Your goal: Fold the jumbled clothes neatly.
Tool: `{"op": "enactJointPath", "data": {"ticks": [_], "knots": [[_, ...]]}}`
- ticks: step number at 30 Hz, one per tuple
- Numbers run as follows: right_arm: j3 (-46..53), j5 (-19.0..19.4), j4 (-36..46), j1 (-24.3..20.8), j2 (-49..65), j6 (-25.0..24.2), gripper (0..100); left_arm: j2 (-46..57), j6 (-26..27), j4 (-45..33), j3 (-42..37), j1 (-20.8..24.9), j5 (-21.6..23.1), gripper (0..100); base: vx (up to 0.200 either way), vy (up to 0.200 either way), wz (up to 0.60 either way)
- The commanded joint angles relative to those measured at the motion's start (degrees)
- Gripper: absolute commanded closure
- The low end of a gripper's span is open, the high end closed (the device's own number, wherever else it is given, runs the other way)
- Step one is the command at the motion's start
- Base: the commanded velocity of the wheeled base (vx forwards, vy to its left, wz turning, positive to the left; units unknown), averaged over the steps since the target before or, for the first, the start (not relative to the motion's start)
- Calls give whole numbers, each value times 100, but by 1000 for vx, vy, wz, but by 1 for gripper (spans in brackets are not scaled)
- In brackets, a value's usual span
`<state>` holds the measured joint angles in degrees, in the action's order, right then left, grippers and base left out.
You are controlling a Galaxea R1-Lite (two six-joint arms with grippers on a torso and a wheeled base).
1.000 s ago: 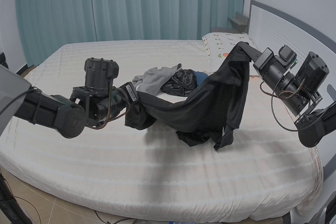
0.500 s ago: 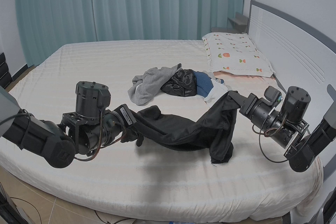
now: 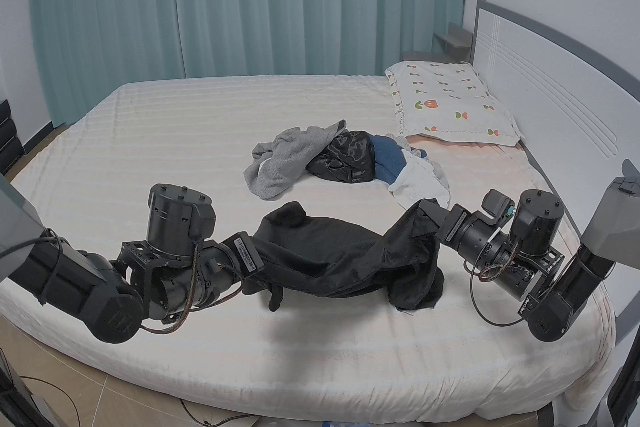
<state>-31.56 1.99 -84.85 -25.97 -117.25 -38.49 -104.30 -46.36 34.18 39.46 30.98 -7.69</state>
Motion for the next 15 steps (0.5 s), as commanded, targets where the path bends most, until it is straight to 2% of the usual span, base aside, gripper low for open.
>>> {"op": "enactJointPath", "data": {"ticks": [1, 5, 15], "knots": [[10, 3, -6, -23, -44, -1, 100, -2, -5, 1, -35, -57, 13, 100, -200, 0, 0], [10, 3, -6, -23, -52, -1, 100, 50, 13, 1, -105, -57, 31, 100, -200, 0, 0], [62, 3, -6, -31, -44, -10, 100, 138, 48, 1, -211, -57, -22, 100, 0, 0, 0]]}}
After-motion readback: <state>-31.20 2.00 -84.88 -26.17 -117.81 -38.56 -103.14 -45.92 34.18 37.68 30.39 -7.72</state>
